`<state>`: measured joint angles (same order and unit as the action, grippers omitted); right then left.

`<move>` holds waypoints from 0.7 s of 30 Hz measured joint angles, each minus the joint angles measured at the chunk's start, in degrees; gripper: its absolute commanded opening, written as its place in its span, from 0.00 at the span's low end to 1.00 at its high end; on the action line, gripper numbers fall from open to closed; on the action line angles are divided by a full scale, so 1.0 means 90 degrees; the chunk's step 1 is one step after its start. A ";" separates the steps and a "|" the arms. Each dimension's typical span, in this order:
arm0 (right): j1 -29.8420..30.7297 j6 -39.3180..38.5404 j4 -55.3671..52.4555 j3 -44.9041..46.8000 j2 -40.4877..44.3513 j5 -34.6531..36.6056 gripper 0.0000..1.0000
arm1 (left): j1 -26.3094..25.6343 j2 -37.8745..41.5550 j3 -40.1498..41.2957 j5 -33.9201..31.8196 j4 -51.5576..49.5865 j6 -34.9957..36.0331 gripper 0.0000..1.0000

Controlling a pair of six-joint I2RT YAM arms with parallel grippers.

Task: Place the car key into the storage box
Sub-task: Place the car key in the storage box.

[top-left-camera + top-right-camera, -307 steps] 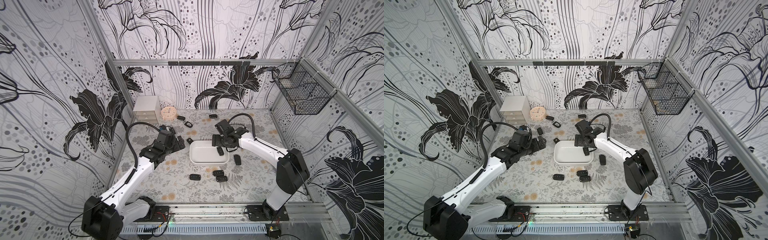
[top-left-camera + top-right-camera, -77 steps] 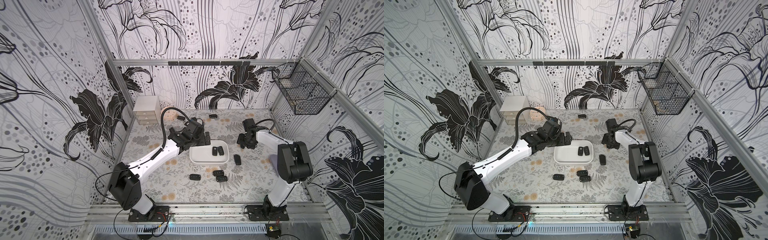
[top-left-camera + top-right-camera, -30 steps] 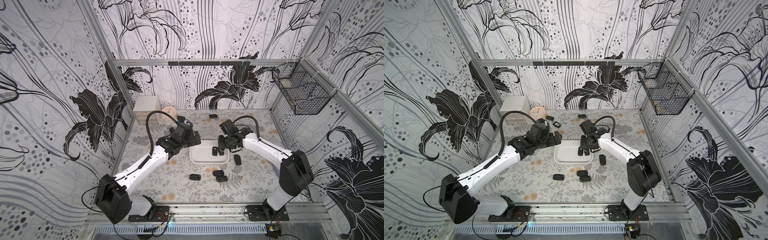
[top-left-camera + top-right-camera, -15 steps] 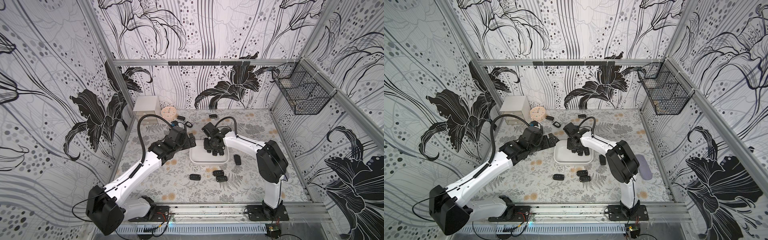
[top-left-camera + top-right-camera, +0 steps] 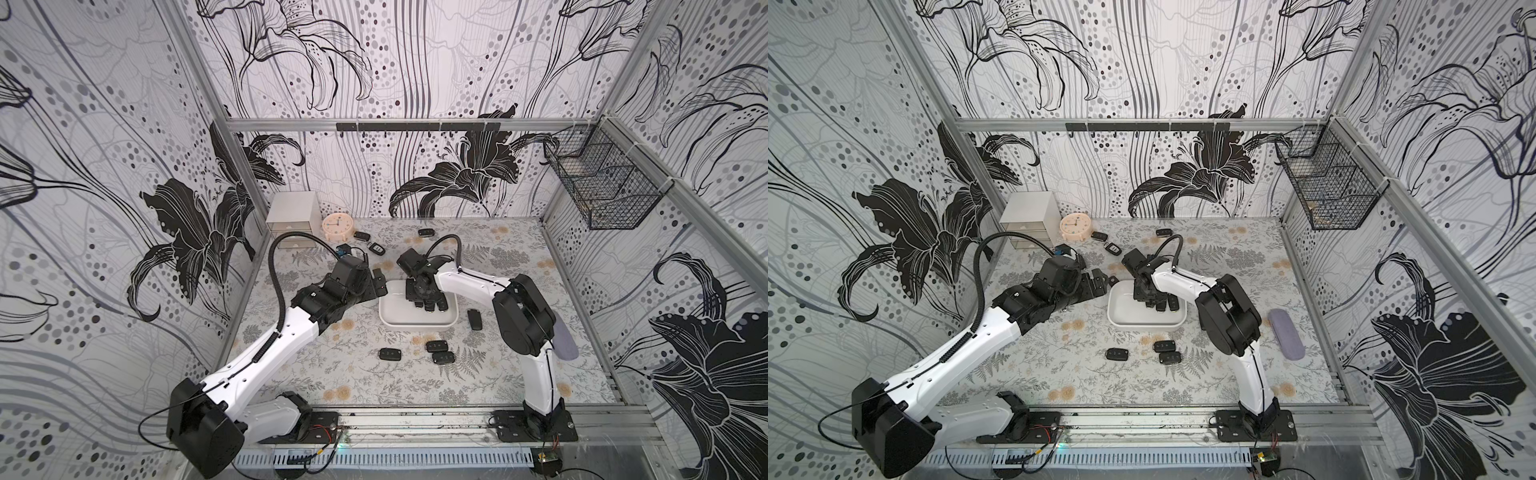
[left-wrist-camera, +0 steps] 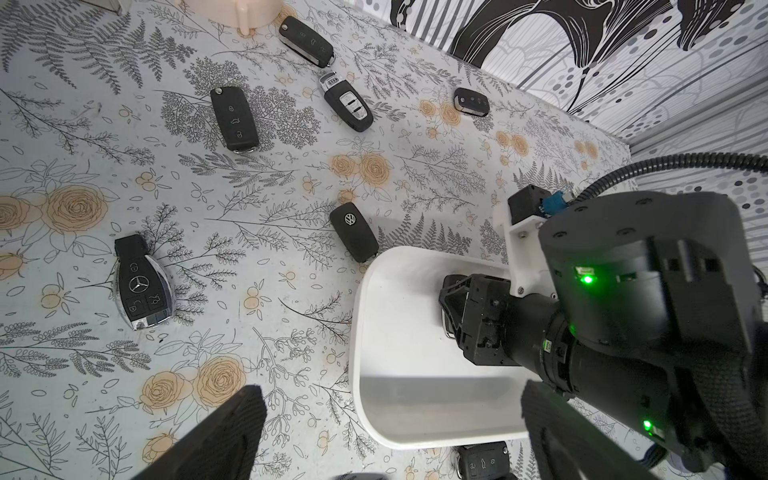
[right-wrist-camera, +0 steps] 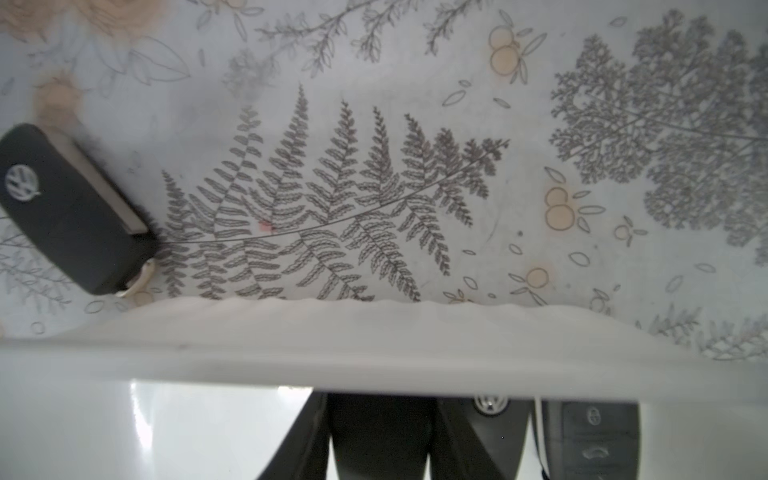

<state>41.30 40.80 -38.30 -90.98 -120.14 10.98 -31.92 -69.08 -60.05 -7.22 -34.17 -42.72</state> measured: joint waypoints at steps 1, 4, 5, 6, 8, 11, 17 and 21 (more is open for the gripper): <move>0.0000 0.0017 -0.0022 0.0000 -0.0017 0.0036 0.37 | 0.0000 0.0000 0.0002 -0.0002 -0.0005 0.0000 0.99; 0.0000 0.0039 -0.0061 -0.0024 -0.0068 0.0107 0.40 | 0.0000 0.0000 0.0002 -0.0005 -0.0012 0.0000 0.99; 0.0000 0.0041 -0.0068 -0.0024 -0.0083 0.0124 0.41 | 0.0000 0.0000 0.0002 -0.0007 -0.0012 0.0000 0.99; 0.0000 0.0041 -0.0083 -0.0027 -0.0102 0.0134 0.41 | 0.0000 0.0000 0.0002 -0.0007 -0.0012 0.0000 0.99; 0.0000 0.0041 -0.0104 -0.0034 -0.0143 0.0158 0.43 | 0.0000 0.0000 0.0002 -0.0007 -0.0012 -0.0002 0.99; 0.0000 0.0041 -0.0114 -0.0034 -0.0197 0.0187 0.48 | 0.0000 0.0002 0.0002 -0.0010 -0.0015 -0.0002 0.99; 0.0000 0.0039 -0.0148 -0.0034 -0.0202 0.0214 0.55 | 0.0000 0.0002 0.0002 -0.0010 -0.0015 -0.0002 0.99; 0.0000 0.0024 -0.0146 -0.0034 -0.0192 0.0206 0.59 | 0.0000 0.0002 0.0002 -0.0010 -0.0015 -0.0005 0.99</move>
<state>41.30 41.01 -39.62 -91.29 -121.86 12.84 -31.92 -69.06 -60.03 -7.31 -34.30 -42.76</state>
